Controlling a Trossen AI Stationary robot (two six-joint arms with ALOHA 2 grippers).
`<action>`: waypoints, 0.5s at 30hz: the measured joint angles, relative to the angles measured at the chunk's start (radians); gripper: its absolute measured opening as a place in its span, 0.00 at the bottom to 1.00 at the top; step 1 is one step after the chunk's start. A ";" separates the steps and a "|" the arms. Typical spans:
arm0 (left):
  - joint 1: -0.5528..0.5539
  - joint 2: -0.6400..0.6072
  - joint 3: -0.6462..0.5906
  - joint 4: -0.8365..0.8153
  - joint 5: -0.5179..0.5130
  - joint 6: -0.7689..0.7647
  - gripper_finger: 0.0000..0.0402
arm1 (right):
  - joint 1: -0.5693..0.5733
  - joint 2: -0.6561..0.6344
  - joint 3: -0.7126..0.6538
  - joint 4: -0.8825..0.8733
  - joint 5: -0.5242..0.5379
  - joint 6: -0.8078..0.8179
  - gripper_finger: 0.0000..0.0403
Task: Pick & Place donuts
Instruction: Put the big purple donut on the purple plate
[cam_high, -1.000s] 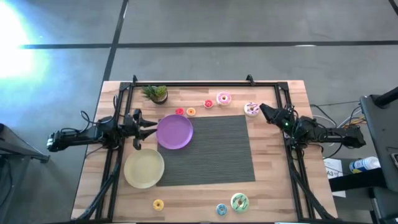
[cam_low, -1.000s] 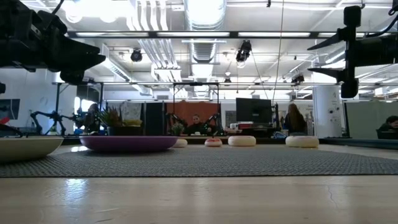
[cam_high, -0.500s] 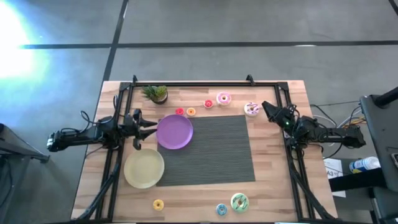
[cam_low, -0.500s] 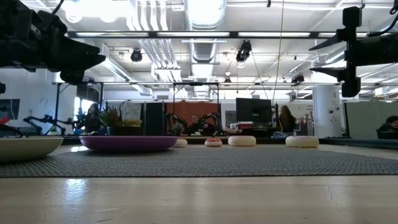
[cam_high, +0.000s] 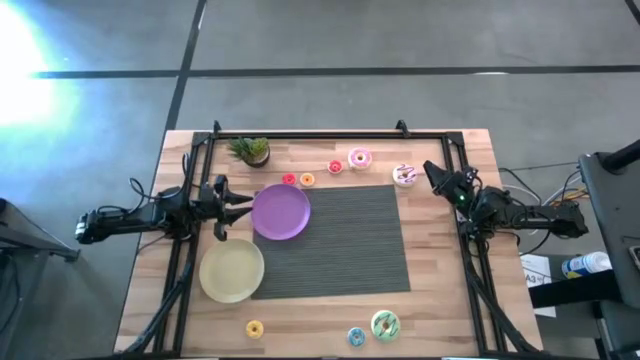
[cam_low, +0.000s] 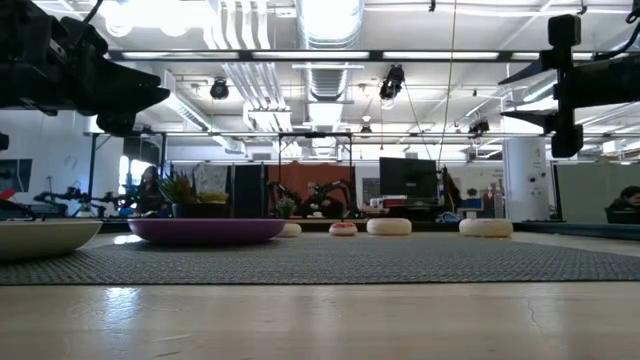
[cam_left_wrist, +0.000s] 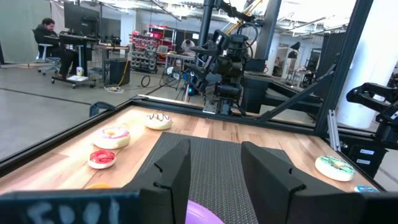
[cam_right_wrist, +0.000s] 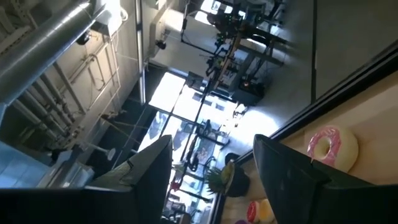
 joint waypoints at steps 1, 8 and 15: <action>0.000 0.000 0.000 0.000 0.000 0.000 0.29 | 0.000 0.000 0.000 -0.001 -0.002 -0.002 0.54; 0.000 0.000 0.000 0.000 0.000 0.000 0.29 | 0.001 0.080 0.000 -0.007 -0.105 0.041 0.54; 0.000 0.000 0.000 0.000 0.000 0.000 0.29 | 0.001 0.318 0.034 -0.010 -0.170 0.099 0.54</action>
